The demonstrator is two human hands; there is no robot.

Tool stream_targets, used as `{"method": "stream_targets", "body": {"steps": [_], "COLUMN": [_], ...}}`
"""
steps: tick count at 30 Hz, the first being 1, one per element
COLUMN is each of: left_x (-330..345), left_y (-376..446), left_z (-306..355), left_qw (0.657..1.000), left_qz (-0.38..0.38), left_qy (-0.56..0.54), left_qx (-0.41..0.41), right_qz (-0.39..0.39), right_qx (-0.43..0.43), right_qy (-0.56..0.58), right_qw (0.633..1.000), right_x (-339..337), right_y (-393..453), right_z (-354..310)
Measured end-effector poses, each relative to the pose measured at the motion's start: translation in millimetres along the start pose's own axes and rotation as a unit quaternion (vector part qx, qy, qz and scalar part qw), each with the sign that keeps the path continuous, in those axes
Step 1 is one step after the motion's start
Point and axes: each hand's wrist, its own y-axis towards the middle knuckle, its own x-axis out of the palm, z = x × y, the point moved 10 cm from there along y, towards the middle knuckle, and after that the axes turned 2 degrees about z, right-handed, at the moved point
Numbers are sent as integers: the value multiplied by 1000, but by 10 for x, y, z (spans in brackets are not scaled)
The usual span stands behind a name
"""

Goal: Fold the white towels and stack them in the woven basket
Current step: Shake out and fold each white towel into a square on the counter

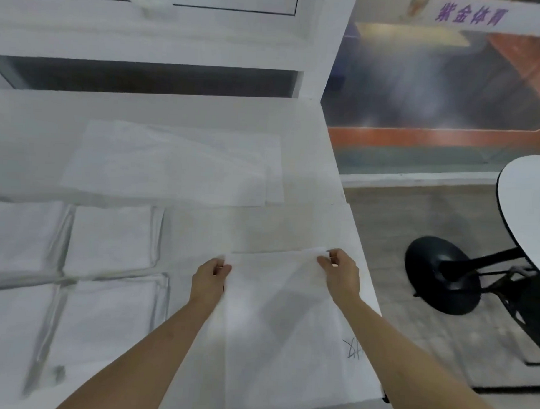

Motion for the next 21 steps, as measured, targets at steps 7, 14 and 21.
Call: {"method": "stream_targets", "body": {"steps": [7, 14, 21], "left_x": [5, 55, 435], "left_y": [86, -305, -1121], "left_z": [-51, -43, -342], "left_qw": [999, 980, 936], "left_qz": [15, 12, -54], "left_qy": [15, 122, 219], "left_qx": [32, 154, 271], "right_qz": [0, -17, -89], "right_qx": [-42, -146, -245], "right_qy": [-66, -143, -190], "right_qw": [997, 979, 946], "right_x": [185, 105, -13], "right_y": [265, -78, -972], "right_z": [26, 96, 473]}}
